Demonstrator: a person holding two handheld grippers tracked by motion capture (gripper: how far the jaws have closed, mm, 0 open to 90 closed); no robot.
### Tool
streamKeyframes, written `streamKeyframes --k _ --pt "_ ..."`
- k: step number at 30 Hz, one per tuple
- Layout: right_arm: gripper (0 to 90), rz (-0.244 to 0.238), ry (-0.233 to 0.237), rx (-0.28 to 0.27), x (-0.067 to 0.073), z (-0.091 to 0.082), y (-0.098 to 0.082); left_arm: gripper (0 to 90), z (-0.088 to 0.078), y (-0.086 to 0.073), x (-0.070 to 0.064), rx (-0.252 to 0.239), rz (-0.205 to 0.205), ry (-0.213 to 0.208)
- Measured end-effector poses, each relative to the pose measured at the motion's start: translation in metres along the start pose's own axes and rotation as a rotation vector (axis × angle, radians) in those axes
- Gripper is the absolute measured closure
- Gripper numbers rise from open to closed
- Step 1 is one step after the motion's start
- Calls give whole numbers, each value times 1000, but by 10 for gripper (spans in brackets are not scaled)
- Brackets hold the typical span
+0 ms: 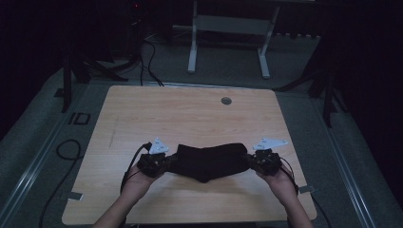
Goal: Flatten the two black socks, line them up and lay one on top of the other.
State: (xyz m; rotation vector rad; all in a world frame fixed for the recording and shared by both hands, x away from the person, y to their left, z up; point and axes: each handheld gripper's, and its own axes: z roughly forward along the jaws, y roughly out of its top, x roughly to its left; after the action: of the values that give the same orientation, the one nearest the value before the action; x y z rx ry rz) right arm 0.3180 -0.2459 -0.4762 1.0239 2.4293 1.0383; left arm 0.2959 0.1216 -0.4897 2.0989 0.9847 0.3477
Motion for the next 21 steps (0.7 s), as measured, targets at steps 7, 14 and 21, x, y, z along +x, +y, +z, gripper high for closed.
streamKeyframes --k 7,14,21 --pt "863 38 -16 -41 -17 -2 27 845 -1 30 14 -23 -13 21" --pt "863 86 -19 -6 -34 18 29 845 22 34 28 29 -48 3" --pt "863 125 -30 75 -46 51 18 845 52 26 38 80 -89 -5"
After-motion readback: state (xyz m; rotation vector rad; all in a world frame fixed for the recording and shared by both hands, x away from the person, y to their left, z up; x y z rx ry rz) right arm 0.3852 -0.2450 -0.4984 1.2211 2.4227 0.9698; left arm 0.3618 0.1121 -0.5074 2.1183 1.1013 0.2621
